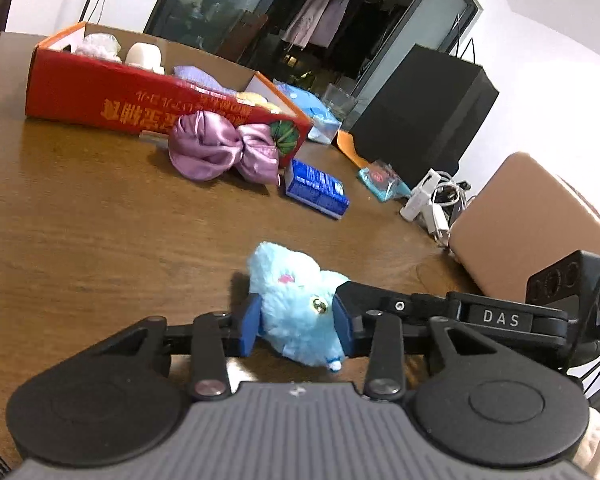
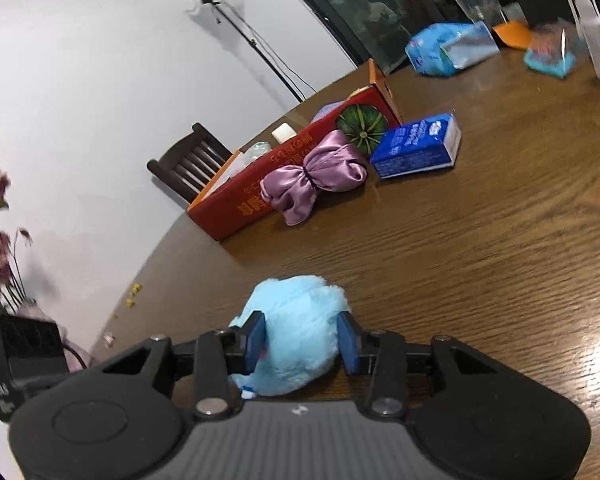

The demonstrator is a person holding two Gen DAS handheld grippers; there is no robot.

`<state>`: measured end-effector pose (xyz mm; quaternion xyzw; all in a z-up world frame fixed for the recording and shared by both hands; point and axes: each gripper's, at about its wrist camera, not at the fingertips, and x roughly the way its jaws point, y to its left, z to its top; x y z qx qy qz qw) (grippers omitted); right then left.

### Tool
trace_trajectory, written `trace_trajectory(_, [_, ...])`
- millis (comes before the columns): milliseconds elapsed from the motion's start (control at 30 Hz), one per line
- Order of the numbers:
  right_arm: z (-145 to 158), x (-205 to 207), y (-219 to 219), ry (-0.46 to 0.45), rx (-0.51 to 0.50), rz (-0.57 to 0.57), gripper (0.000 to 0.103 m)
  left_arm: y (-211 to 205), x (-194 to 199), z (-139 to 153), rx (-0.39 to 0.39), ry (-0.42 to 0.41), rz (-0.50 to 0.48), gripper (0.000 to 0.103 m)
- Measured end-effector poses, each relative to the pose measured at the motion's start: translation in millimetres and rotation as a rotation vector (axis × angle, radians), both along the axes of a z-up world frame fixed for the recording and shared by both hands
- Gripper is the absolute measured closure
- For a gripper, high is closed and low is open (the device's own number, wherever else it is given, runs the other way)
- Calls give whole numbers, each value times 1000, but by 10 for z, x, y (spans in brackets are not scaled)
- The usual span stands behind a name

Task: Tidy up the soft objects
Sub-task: 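Carry the blue plush into the cardboard box and lower it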

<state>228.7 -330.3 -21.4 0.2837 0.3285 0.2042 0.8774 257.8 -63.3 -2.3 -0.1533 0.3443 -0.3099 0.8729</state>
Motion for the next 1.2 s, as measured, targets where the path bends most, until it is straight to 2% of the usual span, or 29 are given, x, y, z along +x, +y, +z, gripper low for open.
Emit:
trace_trajectory(67, [65, 48, 7, -19, 7, -2, 66, 22, 52, 106, -17, -37, 5, 64])
trace_trajectory(167, [308, 219, 57, -93, -6, -4, 66, 84, 284, 361, -48, -104, 5, 65])
trace_trajectory(333, [913, 972, 166, -251, -63, 15, 66, 216, 1107, 852, -113, -185, 16, 65])
trace_trajectory(400, [1079, 1421, 209, -267, -86, 23, 66, 225, 1607, 924, -118, -149, 19, 65])
trace_trajectory(467, [1143, 1911, 237, -239, -104, 21, 66, 212, 2080, 886, -116, -88, 25, 65])
trace_trajectory(567, [1060, 2609, 263, -145, -132, 8, 66, 176, 2651, 678, -107, 20, 16, 65])
trace_trajectory(600, [1014, 2767, 278, -121, -147, 6, 66, 142, 2809, 589, -84, 58, 20, 65])
trace_trajectory(667, [862, 3085, 330, -52, -174, -2, 66, 62, 2997, 470, -19, 82, 29, 65])
trace_trajectory(733, [703, 3307, 407, -3, -223, -6, 68, -18, 3115, 391, 40, 90, 36, 65])
trace_trajectory(800, [613, 3437, 539, 15, -343, 1, 79, -98, 3176, 310, 84, 116, 27, 66])
trace_trajectory(833, [581, 3477, 604, 20, -394, 19, 80, -114, 3186, 282, 103, 121, 30, 67])
trace_trajectory(967, [491, 3526, 682, 33, -479, 53, 82, -95, 3183, 221, 106, 114, 35, 65])
trace_trajectory(1067, [561, 3447, 727, 8, -527, 68, 80, -54, 3079, 321, 118, 86, 42, 64])
trace_trajectory(1200, [834, 3246, 645, -55, -510, 68, 79, 49, 2814, 705, 125, -16, 42, 62])
